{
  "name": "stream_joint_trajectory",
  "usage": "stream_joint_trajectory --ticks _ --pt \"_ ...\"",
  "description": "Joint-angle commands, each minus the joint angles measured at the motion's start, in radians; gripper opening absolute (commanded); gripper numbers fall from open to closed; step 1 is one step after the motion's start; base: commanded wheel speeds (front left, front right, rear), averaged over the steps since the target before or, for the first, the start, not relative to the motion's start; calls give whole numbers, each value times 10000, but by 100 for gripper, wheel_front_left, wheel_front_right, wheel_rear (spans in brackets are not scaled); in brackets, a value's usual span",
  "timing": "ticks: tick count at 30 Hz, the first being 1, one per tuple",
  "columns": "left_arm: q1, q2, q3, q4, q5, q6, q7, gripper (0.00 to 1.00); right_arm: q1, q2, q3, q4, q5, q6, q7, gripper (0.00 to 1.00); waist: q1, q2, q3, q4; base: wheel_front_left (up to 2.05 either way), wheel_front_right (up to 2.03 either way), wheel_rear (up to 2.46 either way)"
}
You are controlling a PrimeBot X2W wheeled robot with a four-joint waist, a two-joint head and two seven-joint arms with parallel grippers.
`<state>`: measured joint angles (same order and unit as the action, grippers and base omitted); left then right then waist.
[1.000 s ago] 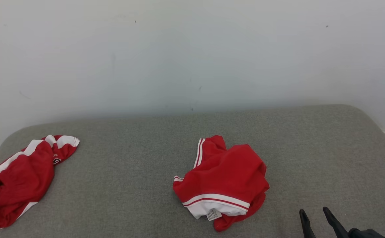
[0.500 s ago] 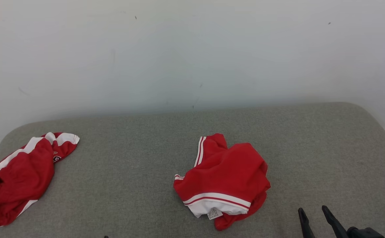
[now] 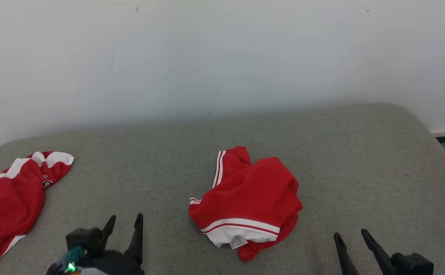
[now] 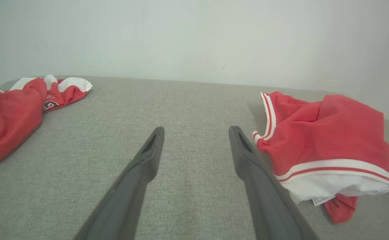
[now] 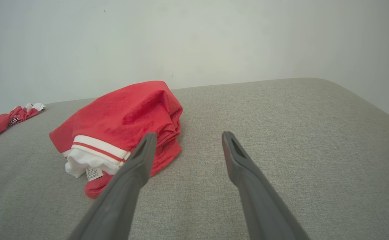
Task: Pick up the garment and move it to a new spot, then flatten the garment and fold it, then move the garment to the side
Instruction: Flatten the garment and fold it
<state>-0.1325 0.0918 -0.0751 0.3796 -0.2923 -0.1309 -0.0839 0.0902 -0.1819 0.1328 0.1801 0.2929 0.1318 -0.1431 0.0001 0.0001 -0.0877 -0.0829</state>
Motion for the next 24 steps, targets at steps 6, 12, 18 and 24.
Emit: stream_joint_trajectory --ticks 6,12,18,24 --pt "-1755 -240 -14 1083 -1023 257 2268 100 -363 8 335 -124 -13 -22 135 100 -1 -1 589 -1013 0 0 0" --pt "-2663 -266 -154 1845 -1332 493 3650 100 -657 3 561 -125 33 -22 115 100 -1 -1 932 -1777 0 0 0" --pt "-3035 -105 -176 2201 -1288 781 4277 100 -684 39 627 -100 7 -22 102 100 -1 -1 1087 -2170 0 0 0" --pt "-3156 -100 -223 2597 -1528 854 4974 100 -790 52 656 -36 46 -22 49 100 -1 -1 1152 -2391 0 0 0"
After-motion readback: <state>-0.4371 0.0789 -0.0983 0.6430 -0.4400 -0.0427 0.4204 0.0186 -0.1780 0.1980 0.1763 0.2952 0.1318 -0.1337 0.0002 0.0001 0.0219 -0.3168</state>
